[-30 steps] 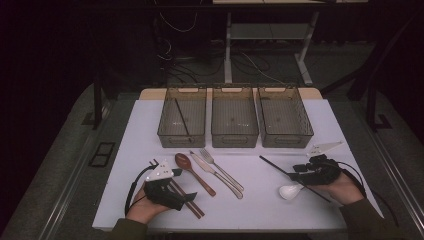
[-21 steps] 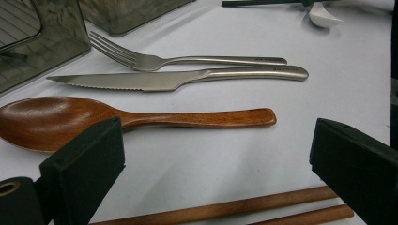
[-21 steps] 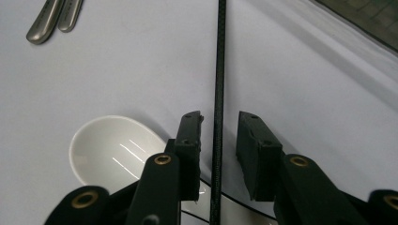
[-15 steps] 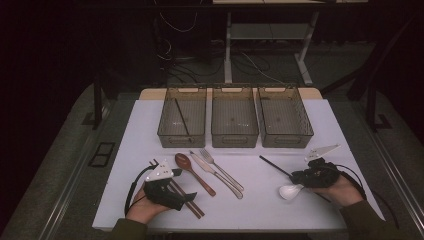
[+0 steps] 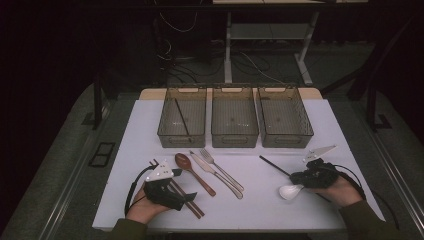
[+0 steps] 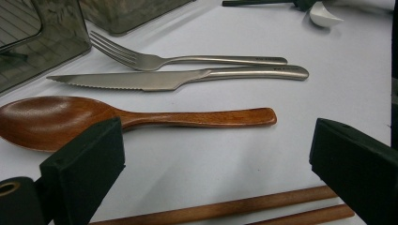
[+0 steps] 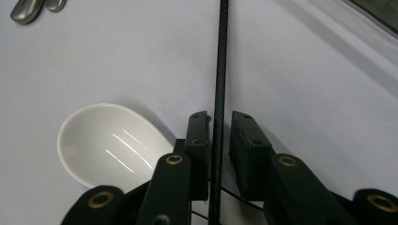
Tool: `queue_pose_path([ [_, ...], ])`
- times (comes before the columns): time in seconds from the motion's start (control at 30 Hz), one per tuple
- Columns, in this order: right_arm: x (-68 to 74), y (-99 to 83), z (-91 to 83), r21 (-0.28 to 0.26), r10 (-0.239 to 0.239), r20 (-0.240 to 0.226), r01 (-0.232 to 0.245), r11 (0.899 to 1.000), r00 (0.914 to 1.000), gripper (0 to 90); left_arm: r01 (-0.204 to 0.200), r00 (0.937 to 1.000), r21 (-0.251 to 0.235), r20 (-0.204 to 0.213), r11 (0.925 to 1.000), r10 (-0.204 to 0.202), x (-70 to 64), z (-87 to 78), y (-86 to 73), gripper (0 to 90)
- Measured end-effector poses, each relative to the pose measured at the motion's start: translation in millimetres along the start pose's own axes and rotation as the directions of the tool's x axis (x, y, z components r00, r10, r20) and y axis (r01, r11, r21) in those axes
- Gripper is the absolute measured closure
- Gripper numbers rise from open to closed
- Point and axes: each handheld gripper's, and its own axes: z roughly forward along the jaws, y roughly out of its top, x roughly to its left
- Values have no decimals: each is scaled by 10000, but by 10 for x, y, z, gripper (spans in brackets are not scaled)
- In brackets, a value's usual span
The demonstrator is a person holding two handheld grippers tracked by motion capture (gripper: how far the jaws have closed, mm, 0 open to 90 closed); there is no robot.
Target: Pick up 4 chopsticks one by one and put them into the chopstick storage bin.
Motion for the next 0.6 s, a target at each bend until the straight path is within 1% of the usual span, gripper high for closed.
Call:
queue_pose_path([
  [0.07,9,2,1,24,-209,179,209,9998,9996,809,0,10000,1,5,10000,0,0,1,0,28],
  [0.13,8,4,0,56,-225,261,224,9997,9994,841,3,10000,7,11,10000,-3,0,1,0,29],
  [0.3,4,6,0,74,-289,239,288,9996,9993,851,14,10000,0,18,10000,-14,-1,3,-1,33],
  [0.6,-40,15,-7,4,-176,-127,176,9998,9998,852,8,10000,27,17,10000,-8,2,3,-2,33],
])
